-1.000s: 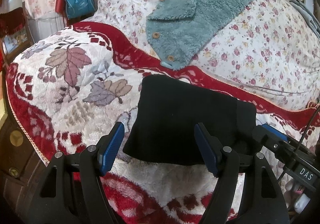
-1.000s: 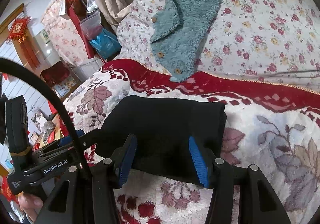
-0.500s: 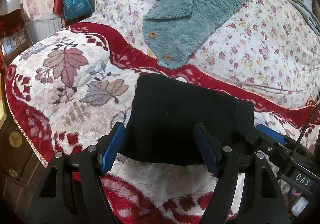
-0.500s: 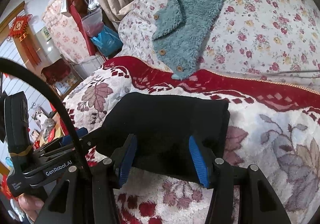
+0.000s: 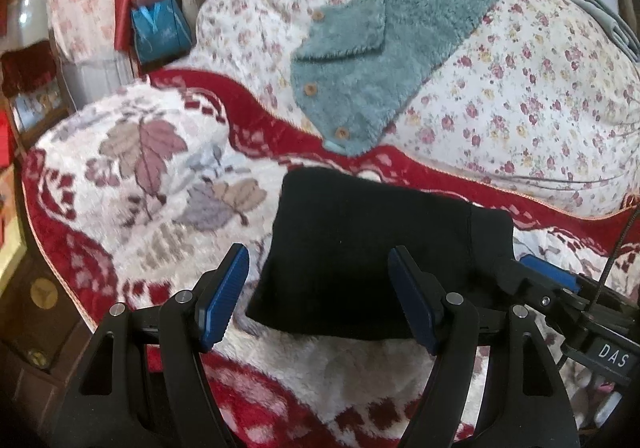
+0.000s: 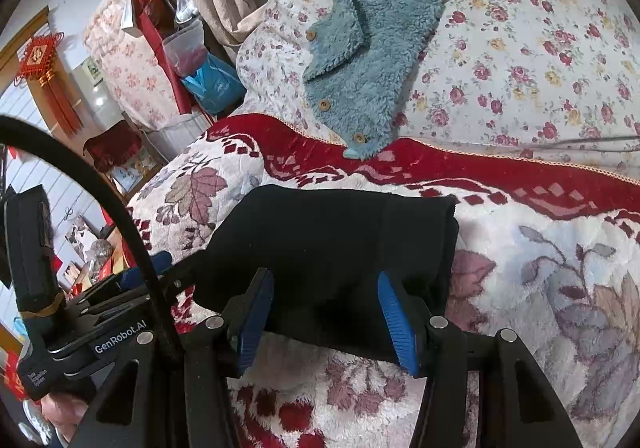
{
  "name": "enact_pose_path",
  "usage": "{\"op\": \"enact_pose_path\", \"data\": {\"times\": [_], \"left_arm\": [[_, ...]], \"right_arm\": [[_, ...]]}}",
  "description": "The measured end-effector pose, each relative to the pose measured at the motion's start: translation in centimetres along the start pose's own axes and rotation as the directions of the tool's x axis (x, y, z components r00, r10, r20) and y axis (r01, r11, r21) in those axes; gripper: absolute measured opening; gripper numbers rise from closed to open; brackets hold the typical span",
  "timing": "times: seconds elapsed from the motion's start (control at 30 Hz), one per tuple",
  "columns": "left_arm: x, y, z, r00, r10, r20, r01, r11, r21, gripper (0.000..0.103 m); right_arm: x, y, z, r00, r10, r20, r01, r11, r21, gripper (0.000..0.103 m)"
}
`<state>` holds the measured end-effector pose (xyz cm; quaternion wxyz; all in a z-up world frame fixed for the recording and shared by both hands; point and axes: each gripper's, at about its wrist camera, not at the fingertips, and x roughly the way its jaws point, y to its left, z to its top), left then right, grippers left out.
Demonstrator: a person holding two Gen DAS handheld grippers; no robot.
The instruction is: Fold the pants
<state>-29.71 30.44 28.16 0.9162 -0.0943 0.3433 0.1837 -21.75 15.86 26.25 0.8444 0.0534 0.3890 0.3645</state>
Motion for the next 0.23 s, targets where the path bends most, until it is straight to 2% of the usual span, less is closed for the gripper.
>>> {"op": "enact_pose_path", "data": {"times": [0.23], "left_arm": [[-0.2,-2.1,0.4,0.998,-0.05,-0.048,0.051,0.999,0.016,0.073]], "right_arm": [[-1.8,-1.0,0.0,1.0,-0.01,0.028,0.01,1.0,0.015,0.053]]}}
